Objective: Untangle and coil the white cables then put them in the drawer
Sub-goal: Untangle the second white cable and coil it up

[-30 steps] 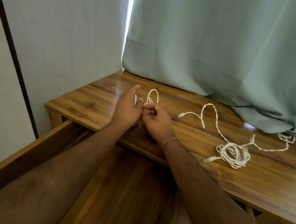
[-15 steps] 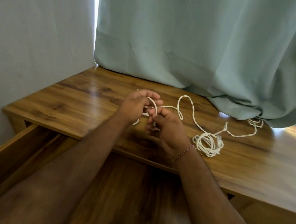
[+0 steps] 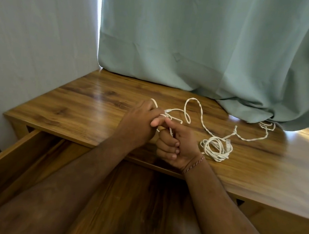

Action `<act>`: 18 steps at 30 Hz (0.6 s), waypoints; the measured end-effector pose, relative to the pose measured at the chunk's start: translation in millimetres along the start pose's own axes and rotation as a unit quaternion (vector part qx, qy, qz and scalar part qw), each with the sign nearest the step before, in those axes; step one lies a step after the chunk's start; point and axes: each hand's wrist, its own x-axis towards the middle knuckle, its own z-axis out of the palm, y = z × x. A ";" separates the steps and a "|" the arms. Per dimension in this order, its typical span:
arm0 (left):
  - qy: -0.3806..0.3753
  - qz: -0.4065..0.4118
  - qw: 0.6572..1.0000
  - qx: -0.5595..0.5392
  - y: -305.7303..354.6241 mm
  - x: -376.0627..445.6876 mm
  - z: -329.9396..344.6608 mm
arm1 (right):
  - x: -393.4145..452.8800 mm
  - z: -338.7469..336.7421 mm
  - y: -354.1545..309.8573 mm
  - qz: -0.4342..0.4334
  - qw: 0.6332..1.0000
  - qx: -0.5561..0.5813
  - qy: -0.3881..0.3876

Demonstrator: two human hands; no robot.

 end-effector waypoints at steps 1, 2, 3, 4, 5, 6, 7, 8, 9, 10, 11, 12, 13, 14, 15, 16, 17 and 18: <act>-0.015 0.016 0.998 -0.066 0.5 0.6 0.8 | -0.2 0.5 1.2 -0.005 1.000 0.012 -0.022; -0.033 0.019 0.990 -0.138 3.1 -0.5 -0.3 | 0.2 1.2 1.9 -0.011 0.999 0.024 -0.040; -0.045 0.011 0.980 -0.196 7.0 -3.2 -2.3 | 0.8 2.0 2.2 -0.022 0.998 0.032 -0.053; -0.049 -0.001 0.973 -0.227 11.7 -6.8 -5.3 | 1.3 2.4 2.3 -0.039 0.997 0.032 -0.055; -0.050 -0.012 0.972 -0.228 16.2 -9.7 -7.8 | 1.5 2.1 2.9 -0.060 0.997 0.027 -0.048; -0.053 -0.015 0.975 -0.216 19.0 -11.1 -9.9 | 2.4 2.7 3.2 -0.084 0.996 0.016 -0.032; -0.058 -0.012 0.976 -0.207 21.8 -12.1 -9.7 | 0.9 2.7 4.6 -0.107 0.994 0.011 -0.011; -0.061 -0.012 0.976 -0.209 24.3 -12.0 -9.0 | -0.3 2.8 5.8 -0.125 0.992 0.012 0.006; -0.063 -0.023 0.973 -0.219 26.0 -12.3 -7.9 | -1.4 2.6 7.4 -0.141 0.990 0.022 0.016; -0.066 -0.043 0.968 -0.237 26.8 -12.6 -5.6 | -2.5 2.3 8.6 -0.157 0.987 0.037 0.021; -0.071 -0.065 0.964 -0.248 27.5 -12.9 -2.1 | -3.5 2.3 8.1 -0.174 0.983 0.055 0.024; -0.074 -0.081 0.961 -0.252 27.9 -13.2 1.3 | -3.8 3.4 6.5 -0.194 0.978 0.070 0.029; -0.071 -0.091 0.961 -0.252 28.0 -13.2 4.2 | -3.5 4.9 3.9 -0.216 0.973 0.080 0.036; -0.062 -0.094 0.961 -0.254 28.5 -13.2 6.0 | -2.4 7.5 0.4 -0.238 0.967 0.084 0.049; -0.048 -0.089 0.962 -0.255 29.4 -12.7 6.5 | -1.0 11.3 -2.7 -0.260 0.960 0.086 0.066; -0.030 -0.079 0.964 -0.252 30.4 -11.4 6.3 | 0.6 15.8 -6.2 -0.280 0.952 0.089 0.089; -0.013 -0.066 0.967 -0.247 31.2 -9.9 5.4 | 1.8 20.0 -9.8 -0.300 0.942 0.100 0.115; -0.004 -0.057 0.968 -0.245 33.4 -8.7 2.9 | 2.5 23.2 -13.6 -0.319 0.930 0.114 0.143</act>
